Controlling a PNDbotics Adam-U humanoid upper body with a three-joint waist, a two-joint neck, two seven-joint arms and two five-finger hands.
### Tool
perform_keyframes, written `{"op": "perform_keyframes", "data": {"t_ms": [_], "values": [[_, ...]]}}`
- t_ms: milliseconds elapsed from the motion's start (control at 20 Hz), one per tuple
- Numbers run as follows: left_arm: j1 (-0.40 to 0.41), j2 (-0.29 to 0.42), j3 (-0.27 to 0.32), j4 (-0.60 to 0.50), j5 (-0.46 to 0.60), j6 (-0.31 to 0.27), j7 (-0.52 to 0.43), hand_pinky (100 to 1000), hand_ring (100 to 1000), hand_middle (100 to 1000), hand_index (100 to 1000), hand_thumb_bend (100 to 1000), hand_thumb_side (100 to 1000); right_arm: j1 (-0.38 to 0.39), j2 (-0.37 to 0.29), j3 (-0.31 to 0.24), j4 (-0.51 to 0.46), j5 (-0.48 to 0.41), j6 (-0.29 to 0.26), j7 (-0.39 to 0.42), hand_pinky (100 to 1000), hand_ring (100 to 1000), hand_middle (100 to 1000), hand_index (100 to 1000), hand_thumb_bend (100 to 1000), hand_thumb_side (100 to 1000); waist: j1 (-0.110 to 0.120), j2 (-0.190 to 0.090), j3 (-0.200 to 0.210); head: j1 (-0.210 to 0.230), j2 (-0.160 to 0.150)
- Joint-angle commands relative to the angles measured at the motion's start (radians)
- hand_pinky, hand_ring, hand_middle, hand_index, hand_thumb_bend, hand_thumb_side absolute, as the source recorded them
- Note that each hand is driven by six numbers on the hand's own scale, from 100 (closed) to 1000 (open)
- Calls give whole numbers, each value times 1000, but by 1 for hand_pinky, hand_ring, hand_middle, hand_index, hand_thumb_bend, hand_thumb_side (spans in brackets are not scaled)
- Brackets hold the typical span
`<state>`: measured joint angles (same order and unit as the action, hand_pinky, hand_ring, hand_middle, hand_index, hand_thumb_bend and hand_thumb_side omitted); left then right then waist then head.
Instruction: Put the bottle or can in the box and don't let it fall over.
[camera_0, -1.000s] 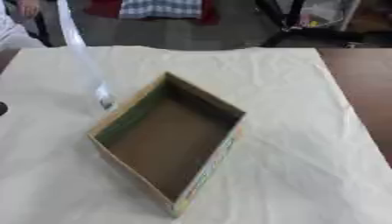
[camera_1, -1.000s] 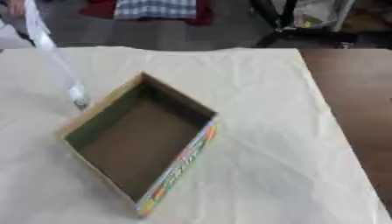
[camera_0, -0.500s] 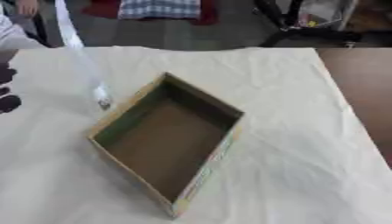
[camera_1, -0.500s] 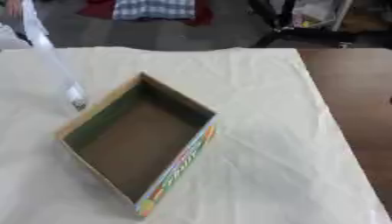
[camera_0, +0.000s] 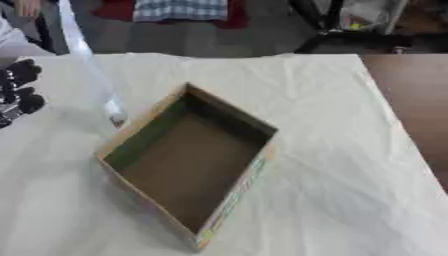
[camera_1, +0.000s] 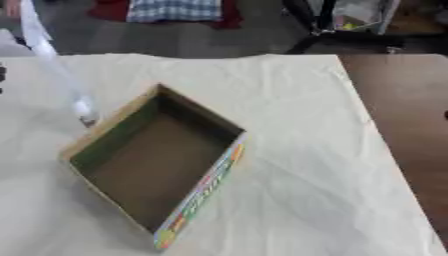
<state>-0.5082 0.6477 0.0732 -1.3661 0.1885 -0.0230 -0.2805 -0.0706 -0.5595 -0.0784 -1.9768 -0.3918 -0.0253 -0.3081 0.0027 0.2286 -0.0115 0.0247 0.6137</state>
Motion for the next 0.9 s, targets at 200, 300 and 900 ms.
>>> {"op": "perform_keyframes", "data": {"t_ms": [200,300,900], "values": [[-59,7,-9,16,-59,-19,-10,1000,1000,1000,847,1000,521,-20,-11,5,-23,-5,3,12,956,1000,1000,820,100,481,-2,-8,-6,8,-13],[-71,2,-12,27,-86,-23,1,1000,1000,1000,847,1000,528,-23,-11,7,-23,-6,3,16,956,1000,1000,820,100,480,-2,-6,-7,9,-16],[-121,-38,-31,110,-169,20,70,1000,1000,1000,830,1000,499,-31,0,17,-23,0,12,25,957,1000,1000,820,100,485,-7,7,-18,22,-26]]}}
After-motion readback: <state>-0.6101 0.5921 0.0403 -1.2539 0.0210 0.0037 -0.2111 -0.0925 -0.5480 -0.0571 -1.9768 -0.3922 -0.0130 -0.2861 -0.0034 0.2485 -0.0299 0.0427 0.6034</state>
